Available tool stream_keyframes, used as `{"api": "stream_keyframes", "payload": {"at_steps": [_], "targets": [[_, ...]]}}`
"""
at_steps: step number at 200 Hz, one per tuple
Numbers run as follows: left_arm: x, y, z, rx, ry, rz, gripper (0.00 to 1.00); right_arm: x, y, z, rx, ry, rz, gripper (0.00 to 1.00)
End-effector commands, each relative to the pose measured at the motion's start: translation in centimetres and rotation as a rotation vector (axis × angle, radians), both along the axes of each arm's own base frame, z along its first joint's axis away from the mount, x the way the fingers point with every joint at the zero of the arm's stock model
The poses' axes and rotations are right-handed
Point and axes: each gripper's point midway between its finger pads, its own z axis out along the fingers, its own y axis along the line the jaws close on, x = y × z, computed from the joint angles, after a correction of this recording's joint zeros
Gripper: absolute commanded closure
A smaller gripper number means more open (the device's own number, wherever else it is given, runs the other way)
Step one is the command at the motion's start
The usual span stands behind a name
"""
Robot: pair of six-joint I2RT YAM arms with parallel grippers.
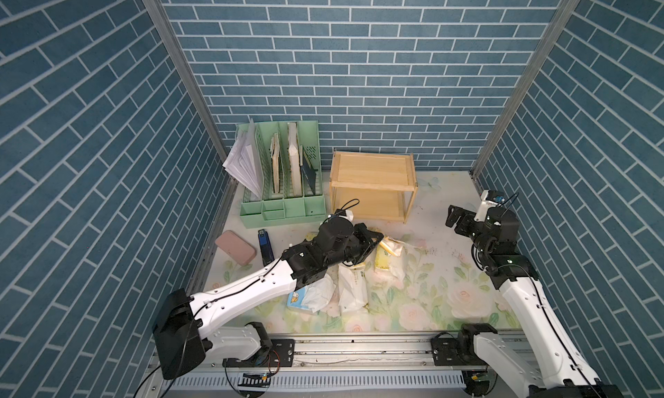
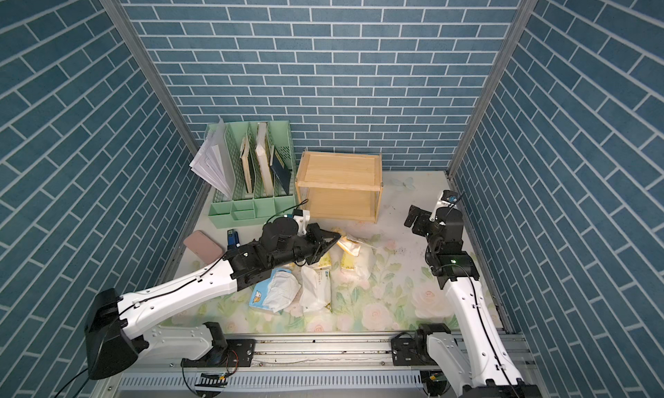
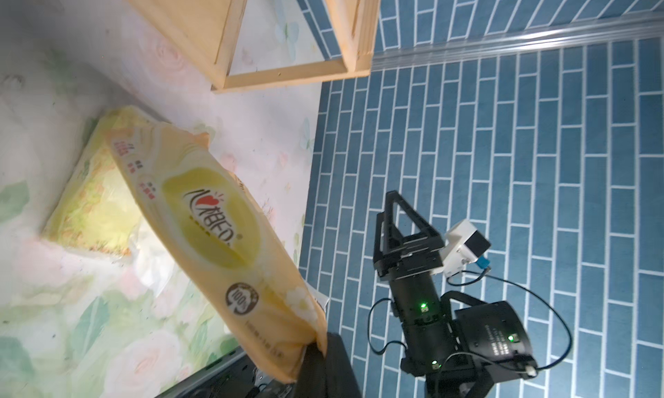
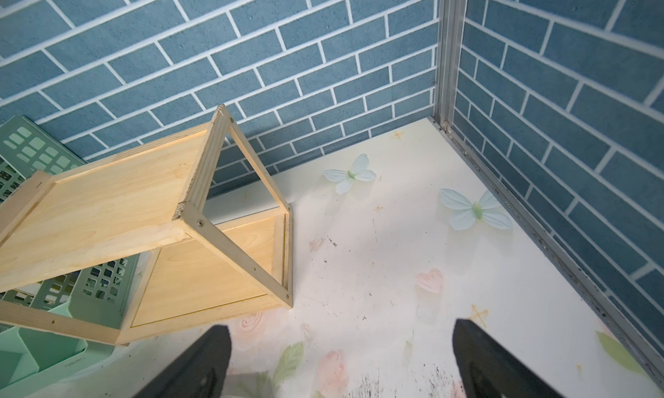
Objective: Remove the tissue boxes from the shelf
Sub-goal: Place the box of tissues at the center of the board.
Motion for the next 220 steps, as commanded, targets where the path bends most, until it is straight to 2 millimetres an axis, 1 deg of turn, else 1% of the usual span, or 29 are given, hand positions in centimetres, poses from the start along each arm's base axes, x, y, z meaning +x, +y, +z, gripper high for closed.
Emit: {"api": "stream_keyframes", "payload": {"at_steps": [1, 7, 23, 45, 66, 85, 102, 119, 154, 185, 200, 220], "targets": [[-1.7, -0.2, -0.4, -0.019, 0.048, 0.000, 1.00, 0.0, 0.5, -0.2, 0.029, -0.008, 0.022, 0.01], [-2.2, -0.3, -0.5, -0.019, 0.054, -0.001, 1.00, 0.1, 0.6, -0.4, 0.032, -0.005, 0.027, 0.01], [-3.0, -0.8, -1.6, -0.012, 0.086, -0.013, 1.00, 0.1, 0.6, -1.0, 0.036, 0.003, 0.023, 0.01], [-3.8, -1.4, -2.7, -0.019, 0.116, -0.034, 1.00, 0.1, 0.6, -1.0, 0.037, 0.009, 0.022, 0.01], [-4.0, -1.6, -3.7, -0.009, 0.134, -0.036, 1.00, 0.1, 0.5, -1.2, 0.036, 0.010, 0.020, 0.01], [-4.1, -1.6, -3.9, -0.022, 0.144, -0.027, 1.00, 0.1, 0.6, -1.3, 0.036, 0.016, 0.025, 0.01], [-4.4, -1.4, -4.8, -0.010, 0.175, -0.020, 1.00, 0.3, 0.6, -1.3, 0.033, 0.018, 0.024, 0.01], [-4.7, -1.5, -5.1, -0.007, 0.193, -0.029, 1.00, 0.4, 0.7, -1.4, 0.033, 0.026, 0.026, 0.01], [-4.8, -1.5, -6.0, 0.007, 0.215, -0.020, 1.00, 0.6, 0.8, -1.6, 0.034, 0.026, 0.032, 0.01], [-4.9, -1.6, -7.8, 0.003, 0.254, -0.015, 1.00, 0.6, 0.7, -2.1, 0.023, 0.038, 0.032, 0.01], [-4.5, -1.7, -8.2, 0.006, 0.246, 0.000, 1.00, 0.7, 0.8, -2.2, 0.025, 0.041, 0.035, 0.01], [-3.7, -2.1, -8.1, 0.003, 0.221, 0.009, 1.00, 0.8, 0.8, -2.8, 0.019, 0.053, 0.040, 0.01]]}}
